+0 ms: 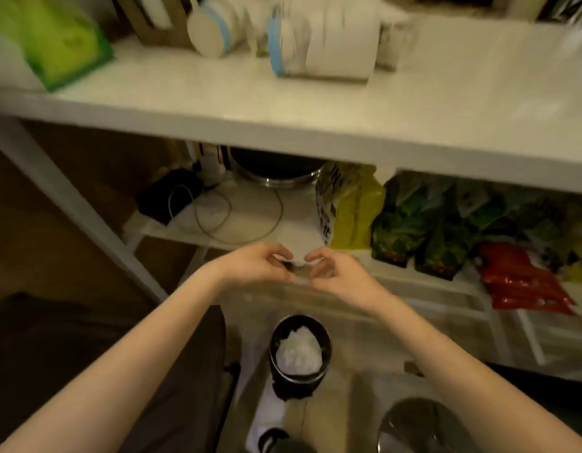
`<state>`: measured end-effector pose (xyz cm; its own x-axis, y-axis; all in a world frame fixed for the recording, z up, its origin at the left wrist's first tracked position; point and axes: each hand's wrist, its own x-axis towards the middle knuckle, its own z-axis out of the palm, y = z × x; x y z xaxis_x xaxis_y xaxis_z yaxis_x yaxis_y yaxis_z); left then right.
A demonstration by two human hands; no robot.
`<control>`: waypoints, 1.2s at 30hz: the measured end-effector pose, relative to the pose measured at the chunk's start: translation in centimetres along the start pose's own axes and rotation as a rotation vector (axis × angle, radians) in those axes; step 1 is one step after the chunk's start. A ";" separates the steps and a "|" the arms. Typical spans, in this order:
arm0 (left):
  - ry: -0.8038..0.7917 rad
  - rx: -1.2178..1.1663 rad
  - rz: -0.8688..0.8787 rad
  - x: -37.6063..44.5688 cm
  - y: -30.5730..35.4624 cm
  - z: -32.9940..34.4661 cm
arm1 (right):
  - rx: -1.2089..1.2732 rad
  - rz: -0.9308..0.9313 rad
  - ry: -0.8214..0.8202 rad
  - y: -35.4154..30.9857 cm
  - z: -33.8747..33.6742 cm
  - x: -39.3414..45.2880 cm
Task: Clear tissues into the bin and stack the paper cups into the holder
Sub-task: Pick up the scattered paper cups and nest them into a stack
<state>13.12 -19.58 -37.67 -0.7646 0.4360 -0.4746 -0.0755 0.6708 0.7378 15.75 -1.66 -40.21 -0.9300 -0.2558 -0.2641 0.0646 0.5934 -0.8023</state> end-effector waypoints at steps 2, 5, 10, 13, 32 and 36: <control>0.040 0.058 0.042 -2.5 3.3 -2.1 | -0.036 -0.072 0.027 -3.4 -2.3 -1.5; 0.111 0.083 0.114 -5.5 8.0 -5.4 | -0.063 -0.175 0.077 -8.0 -5.8 -3.3; 0.271 0.052 0.251 -7.6 13.8 -9.9 | -0.066 -0.266 0.181 -13.5 -10.4 -3.9; 0.392 0.043 0.314 -7.6 15.8 -11.5 | -0.086 -0.312 0.249 -15.6 -12.9 -3.3; 0.895 0.116 0.366 -1.3 20.5 -23.5 | -0.273 -0.464 0.290 -20.4 -25.9 8.6; 0.967 0.115 0.303 1.8 18.6 -24.2 | -0.367 -0.435 0.193 -18.7 -26.1 10.0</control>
<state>-5.14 -20.87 -13.21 -0.9346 -0.0402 0.3533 0.2302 0.6888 0.6874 -4.26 4.60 -13.86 -0.8940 -0.4117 0.1770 -0.4343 0.6988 -0.5684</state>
